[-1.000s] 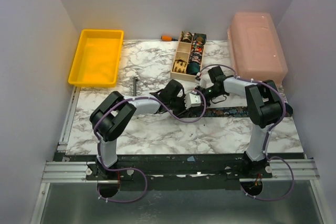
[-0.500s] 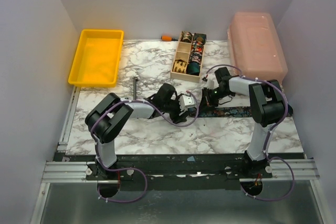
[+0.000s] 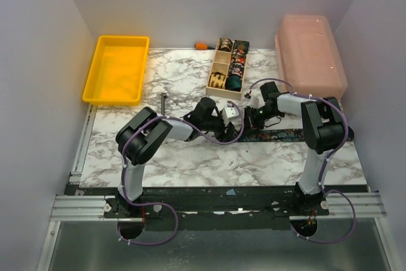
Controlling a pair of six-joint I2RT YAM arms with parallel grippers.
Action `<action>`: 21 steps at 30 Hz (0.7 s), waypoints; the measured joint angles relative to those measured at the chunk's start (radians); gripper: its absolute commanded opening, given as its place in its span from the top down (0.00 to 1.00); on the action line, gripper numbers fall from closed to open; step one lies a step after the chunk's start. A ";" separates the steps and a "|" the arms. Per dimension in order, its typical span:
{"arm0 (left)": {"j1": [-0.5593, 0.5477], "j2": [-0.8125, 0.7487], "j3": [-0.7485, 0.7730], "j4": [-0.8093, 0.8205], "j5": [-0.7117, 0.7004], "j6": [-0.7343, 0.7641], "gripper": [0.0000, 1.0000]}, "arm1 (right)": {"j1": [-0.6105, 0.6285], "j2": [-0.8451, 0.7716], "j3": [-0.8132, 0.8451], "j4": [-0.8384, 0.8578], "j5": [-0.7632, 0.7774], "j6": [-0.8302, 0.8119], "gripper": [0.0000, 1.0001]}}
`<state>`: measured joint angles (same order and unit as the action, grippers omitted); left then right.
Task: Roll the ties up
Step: Roll the tie at the center of the board.
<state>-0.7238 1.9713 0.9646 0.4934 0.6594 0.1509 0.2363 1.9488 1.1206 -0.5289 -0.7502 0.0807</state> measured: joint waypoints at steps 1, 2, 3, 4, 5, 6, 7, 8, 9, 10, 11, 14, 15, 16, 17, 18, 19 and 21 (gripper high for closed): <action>0.000 0.002 0.004 -0.001 0.003 -0.002 0.40 | 0.000 0.000 0.000 0.000 -0.001 -0.002 1.00; 0.000 0.003 0.006 -0.002 0.003 0.001 0.45 | 0.000 0.000 0.000 0.001 -0.002 -0.004 1.00; -0.001 0.004 0.007 -0.003 0.003 0.003 0.50 | 0.001 0.000 0.000 0.002 -0.003 -0.004 1.00; -0.002 0.004 0.007 -0.006 0.003 0.006 0.58 | 0.003 0.000 0.000 0.003 -0.003 -0.005 1.00; -0.003 0.004 0.006 -0.013 0.003 0.009 0.65 | 0.006 0.000 0.000 0.004 -0.004 -0.005 1.00; -0.003 0.004 0.006 -0.016 0.004 0.013 0.69 | 0.010 0.000 0.000 0.007 -0.005 -0.005 1.00; -0.003 0.003 0.002 -0.020 0.005 0.020 0.73 | 0.013 0.000 0.000 0.011 -0.006 -0.005 1.00; -0.004 0.002 -0.006 -0.020 0.007 0.027 0.76 | 0.015 0.000 0.000 0.013 -0.009 -0.005 0.99; -0.005 -0.006 -0.019 -0.018 0.006 0.041 0.79 | 0.017 0.000 0.000 0.012 -0.014 -0.005 0.95; -0.006 -0.016 -0.031 -0.018 0.006 0.052 0.80 | 0.020 0.000 0.000 0.011 -0.021 -0.005 0.92; -0.007 -0.030 -0.049 -0.018 0.004 0.072 0.81 | 0.023 0.000 0.003 0.006 -0.026 -0.005 0.88; -0.017 -0.077 -0.092 -0.041 -0.034 0.132 0.84 | 0.032 0.000 0.028 -0.032 -0.028 -0.022 0.83; -0.019 -0.086 -0.097 -0.053 -0.049 0.148 0.84 | 0.031 -0.001 0.041 -0.050 -0.029 -0.030 0.83; -0.022 -0.092 -0.098 -0.062 -0.062 0.161 0.85 | 0.025 -0.004 0.052 -0.066 -0.029 -0.040 0.83; -0.024 -0.096 -0.098 -0.071 -0.077 0.177 0.85 | 0.017 -0.009 0.060 -0.084 -0.030 -0.053 0.83; -0.026 -0.099 -0.099 -0.076 -0.084 0.186 0.85 | 0.008 -0.016 0.068 -0.107 -0.031 -0.066 0.83; -0.026 -0.101 -0.099 -0.079 -0.090 0.194 0.85 | 0.003 -0.027 0.071 -0.129 -0.033 -0.080 0.84; -0.026 -0.104 -0.099 -0.084 -0.100 0.203 0.85 | -0.009 -0.051 0.070 -0.171 -0.040 -0.102 0.87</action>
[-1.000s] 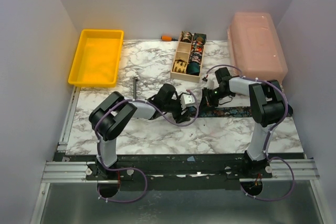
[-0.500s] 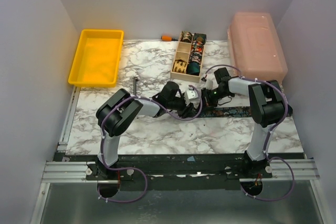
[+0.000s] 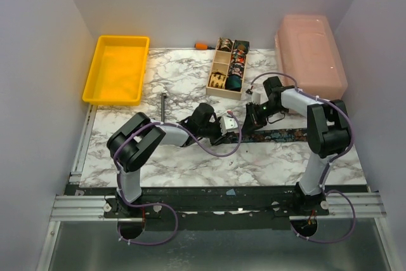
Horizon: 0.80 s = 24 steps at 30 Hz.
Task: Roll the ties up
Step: Roll the tie at the center of the board.
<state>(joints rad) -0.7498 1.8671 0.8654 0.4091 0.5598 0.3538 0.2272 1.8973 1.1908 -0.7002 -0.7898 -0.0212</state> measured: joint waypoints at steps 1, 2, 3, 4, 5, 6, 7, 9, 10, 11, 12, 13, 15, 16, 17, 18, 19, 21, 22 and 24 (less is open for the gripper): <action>0.000 0.000 0.000 -0.001 -0.002 0.002 0.85 | -0.004 -0.012 0.000 -0.006 -0.002 -0.004 0.88; 0.000 -0.001 0.000 -0.003 -0.003 0.002 0.85 | -0.005 -0.020 -0.003 -0.008 -0.005 -0.007 0.89; 0.000 -0.001 0.000 -0.003 -0.005 0.002 0.85 | -0.005 -0.022 -0.006 -0.009 -0.008 -0.009 0.89; 0.000 -0.001 0.000 -0.004 -0.005 0.003 0.85 | -0.004 -0.022 -0.011 -0.008 -0.010 -0.012 0.89; -0.001 -0.001 0.000 -0.005 -0.006 0.003 0.85 | -0.004 -0.017 -0.019 -0.006 -0.010 -0.014 0.90; 0.000 -0.001 0.001 -0.007 -0.006 0.003 0.84 | -0.004 -0.010 -0.027 -0.005 -0.009 -0.015 0.90; -0.001 -0.001 0.002 -0.009 -0.006 0.004 0.84 | -0.003 -0.001 -0.032 -0.002 -0.009 -0.014 0.91; 0.000 -0.001 0.004 -0.013 -0.006 0.006 0.83 | -0.002 0.031 -0.034 0.010 -0.006 -0.013 0.93; 0.000 -0.001 0.004 -0.015 -0.005 0.006 0.83 | -0.002 0.051 -0.034 0.021 0.001 -0.013 0.93; 0.000 -0.001 0.005 -0.016 -0.005 0.007 0.82 | -0.002 0.072 -0.034 0.030 0.009 -0.007 0.93; 0.000 -0.003 0.005 -0.020 -0.005 0.010 0.81 | -0.002 0.088 -0.033 0.030 0.002 0.001 0.94; 0.000 -0.006 0.005 -0.025 -0.005 0.013 0.80 | -0.003 0.095 -0.032 0.031 -0.007 0.010 0.94; 0.003 -0.015 0.005 -0.043 0.002 0.018 0.78 | -0.005 0.100 -0.032 0.033 -0.010 0.023 0.95; 0.005 -0.022 0.005 -0.053 0.007 0.022 0.77 | -0.005 0.103 -0.032 0.036 -0.014 0.029 0.95; 0.007 -0.031 0.004 -0.065 0.017 0.028 0.77 | -0.005 0.106 -0.032 0.038 -0.018 0.033 0.95; 0.011 -0.046 0.002 -0.080 0.027 0.035 0.77 | -0.005 0.109 -0.032 0.040 -0.024 0.037 0.96; 0.014 -0.059 0.000 -0.090 0.039 0.044 0.76 | -0.004 0.112 -0.032 0.043 -0.031 0.042 0.96; 0.018 -0.093 -0.006 -0.106 0.064 0.062 0.76 | -0.003 0.115 -0.036 0.049 -0.040 0.049 0.96; 0.017 -0.105 -0.006 -0.112 0.071 0.068 0.76 | -0.003 0.116 -0.040 0.054 -0.046 0.051 0.96; 0.012 -0.130 -0.006 -0.122 0.084 0.089 0.76 | -0.002 0.116 -0.050 0.063 -0.058 0.056 0.96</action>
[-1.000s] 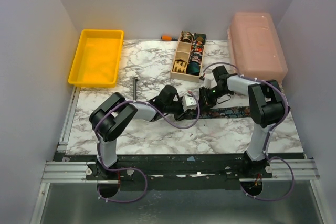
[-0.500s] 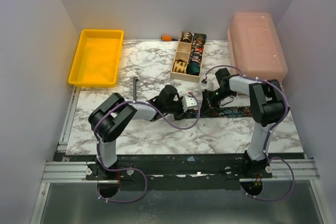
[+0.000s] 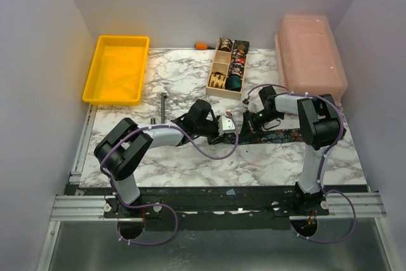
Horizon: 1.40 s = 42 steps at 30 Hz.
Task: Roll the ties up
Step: Roll the tie at the center of the board.
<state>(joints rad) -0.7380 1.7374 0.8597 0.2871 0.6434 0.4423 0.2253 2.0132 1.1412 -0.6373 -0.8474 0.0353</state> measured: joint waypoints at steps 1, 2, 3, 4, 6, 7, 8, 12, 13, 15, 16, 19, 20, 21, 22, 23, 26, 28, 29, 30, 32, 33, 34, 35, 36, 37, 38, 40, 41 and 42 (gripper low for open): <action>-0.004 -0.004 0.001 -0.008 0.000 0.009 0.76 | 0.000 0.000 -0.005 0.005 -0.005 0.005 0.96; -0.008 -0.003 0.005 -0.023 -0.002 0.014 0.76 | 0.000 0.000 -0.008 0.010 -0.008 0.012 0.96; -0.011 0.000 0.010 -0.043 -0.004 0.021 0.76 | 0.000 0.000 -0.010 0.013 -0.010 0.018 0.96; -0.013 0.005 0.015 -0.060 -0.008 0.027 0.76 | 0.000 0.000 -0.011 0.015 -0.011 0.024 0.96; -0.017 0.023 0.033 -0.098 -0.031 0.047 0.76 | 0.000 0.000 -0.013 0.018 -0.011 0.032 0.96; -0.019 0.037 0.043 -0.118 -0.038 0.052 0.76 | 0.000 0.000 -0.013 0.018 -0.011 0.035 0.96; -0.022 0.049 0.049 -0.130 -0.046 0.060 0.76 | 0.000 -0.001 -0.013 0.018 -0.011 0.037 0.95; -0.029 0.094 0.100 -0.207 -0.078 0.091 0.74 | 0.001 -0.011 -0.013 0.018 -0.010 0.038 0.85; -0.030 0.097 0.113 -0.229 -0.082 0.097 0.73 | 0.002 -0.014 -0.013 0.018 -0.010 0.038 0.79; -0.031 0.104 0.134 -0.260 -0.087 0.108 0.73 | 0.003 -0.028 -0.013 0.017 -0.010 0.039 0.66; -0.034 0.107 0.142 -0.274 -0.090 0.114 0.72 | 0.003 -0.040 -0.013 0.018 -0.008 0.041 0.60; -0.037 0.112 0.157 -0.298 -0.092 0.124 0.72 | 0.003 -0.085 -0.013 0.027 -0.013 0.052 0.47; -0.039 0.113 0.161 -0.305 -0.092 0.129 0.71 | 0.005 -0.097 -0.013 0.034 -0.018 0.062 0.46; -0.039 0.113 0.161 -0.307 -0.093 0.132 0.70 | 0.008 -0.106 -0.013 0.040 -0.023 0.070 0.45; -0.040 0.113 0.161 -0.309 -0.094 0.137 0.70 | 0.010 -0.112 -0.013 0.047 -0.027 0.076 0.45; -0.041 0.113 0.162 -0.310 -0.095 0.139 0.70 | 0.014 -0.116 -0.013 0.053 -0.030 0.083 0.45; -0.042 0.113 0.164 -0.314 -0.096 0.143 0.69 | 0.049 -0.117 -0.013 0.071 -0.034 0.105 0.46; -0.042 0.113 0.164 -0.314 -0.097 0.145 0.69 | 0.072 -0.115 -0.013 0.078 -0.034 0.112 0.48; -0.043 0.113 0.164 -0.315 -0.098 0.148 0.69 | 0.079 -0.113 -0.013 0.082 -0.033 0.114 0.50; -0.043 0.113 0.164 -0.315 -0.098 0.149 0.68 | 0.089 -0.110 -0.013 0.087 -0.032 0.115 0.53; -0.043 0.113 0.164 -0.315 -0.098 0.151 0.68 | 0.100 -0.101 -0.013 0.096 -0.029 0.114 0.61; -0.043 0.113 0.164 -0.315 -0.098 0.152 0.68 | 0.100 -0.095 -0.013 0.099 -0.025 0.114 0.64; -0.043 0.113 0.164 -0.315 -0.098 0.153 0.67 | 0.100 -0.088 -0.013 0.101 -0.022 0.113 0.69; -0.043 0.113 0.164 -0.315 -0.098 0.153 0.66 | 0.100 -0.082 -0.013 0.103 -0.019 0.113 0.75; -0.043 0.113 0.164 -0.315 -0.098 0.153 0.64 | 0.100 -0.077 -0.013 0.105 -0.017 0.112 0.85; -0.043 0.113 0.164 -0.316 -0.098 0.154 0.61 | 0.100 -0.075 -0.014 0.105 -0.011 0.111 0.96; -0.043 0.113 0.164 -0.316 -0.098 0.156 0.59 | 0.100 -0.074 -0.014 0.105 -0.003 0.109 1.00; -0.043 0.114 0.164 -0.318 -0.102 0.157 0.54 | 0.100 -0.072 -0.014 0.106 0.016 0.104 1.00; -0.043 0.116 0.164 -0.318 -0.103 0.158 0.50 | 0.100 -0.070 -0.014 0.105 0.024 0.101 1.00; -0.043 0.116 0.164 -0.316 -0.104 0.157 0.48 | 0.100 -0.067 -0.014 0.105 0.035 0.099 1.00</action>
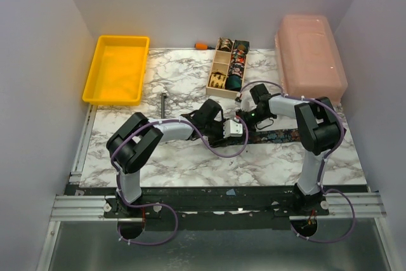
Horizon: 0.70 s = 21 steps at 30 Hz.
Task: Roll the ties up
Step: Roll the tie at the center of the board.
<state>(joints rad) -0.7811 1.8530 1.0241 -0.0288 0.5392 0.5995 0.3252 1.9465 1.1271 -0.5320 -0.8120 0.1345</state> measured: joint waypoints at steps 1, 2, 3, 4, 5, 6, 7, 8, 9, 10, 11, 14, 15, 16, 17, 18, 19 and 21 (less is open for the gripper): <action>0.000 0.000 0.001 0.001 -0.001 -0.002 0.47 | 0.000 0.004 0.000 0.000 0.012 -0.003 1.00; 0.000 0.000 0.001 0.003 -0.001 -0.003 0.47 | 0.000 0.006 0.000 0.000 0.016 -0.005 1.00; 0.001 0.000 0.001 0.005 -0.001 -0.004 0.47 | -0.001 0.008 0.000 -0.001 0.019 -0.005 1.00; 0.001 0.000 0.001 0.006 0.000 -0.005 0.46 | -0.002 0.009 0.000 -0.001 0.021 -0.005 1.00; 0.002 0.000 0.001 0.006 0.000 -0.006 0.44 | -0.004 0.010 0.000 -0.001 0.021 -0.006 1.00; 0.003 0.001 0.002 0.005 0.000 -0.006 0.42 | -0.004 0.011 0.000 -0.001 0.022 -0.006 1.00; 0.003 0.002 0.004 0.005 0.000 -0.008 0.41 | -0.004 0.013 0.000 -0.001 0.022 -0.007 1.00; 0.003 0.003 0.006 0.005 0.000 -0.013 0.39 | -0.005 0.014 0.001 -0.001 0.022 -0.008 1.00; 0.004 0.003 0.006 0.006 0.000 -0.014 0.37 | -0.005 0.016 0.002 -0.002 0.022 -0.008 1.00; 0.006 0.002 0.003 0.012 0.003 -0.020 0.36 | -0.005 0.019 0.003 -0.005 0.022 -0.009 1.00; 0.010 0.000 -0.006 0.030 0.005 -0.028 0.35 | -0.005 0.021 0.005 -0.007 0.022 -0.012 1.00; 0.032 -0.026 -0.072 0.110 0.027 -0.077 0.33 | -0.005 0.026 0.011 -0.015 0.022 -0.019 1.00; 0.043 -0.035 -0.097 0.139 0.037 -0.101 0.33 | -0.005 0.026 0.011 -0.015 0.022 -0.019 1.00; 0.059 -0.043 -0.127 0.180 0.052 -0.140 0.33 | -0.005 0.027 0.011 -0.016 0.022 -0.023 1.00; 0.074 -0.047 -0.151 0.217 0.063 -0.170 0.33 | -0.005 0.027 0.011 -0.016 0.022 -0.024 1.00; 0.090 -0.050 -0.175 0.266 0.077 -0.209 0.33 | -0.005 0.027 0.011 -0.016 0.022 -0.027 1.00; 0.106 -0.051 -0.204 0.324 0.087 -0.244 0.33 | -0.005 0.027 0.011 -0.016 0.022 -0.031 1.00; 0.129 -0.051 -0.256 0.440 0.105 -0.304 0.33 | -0.005 0.028 0.013 -0.017 0.022 -0.034 1.00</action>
<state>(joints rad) -0.6521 1.8019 0.7681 0.4114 0.6445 0.2955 0.3206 1.9747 1.1397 -0.5488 -0.7902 0.1005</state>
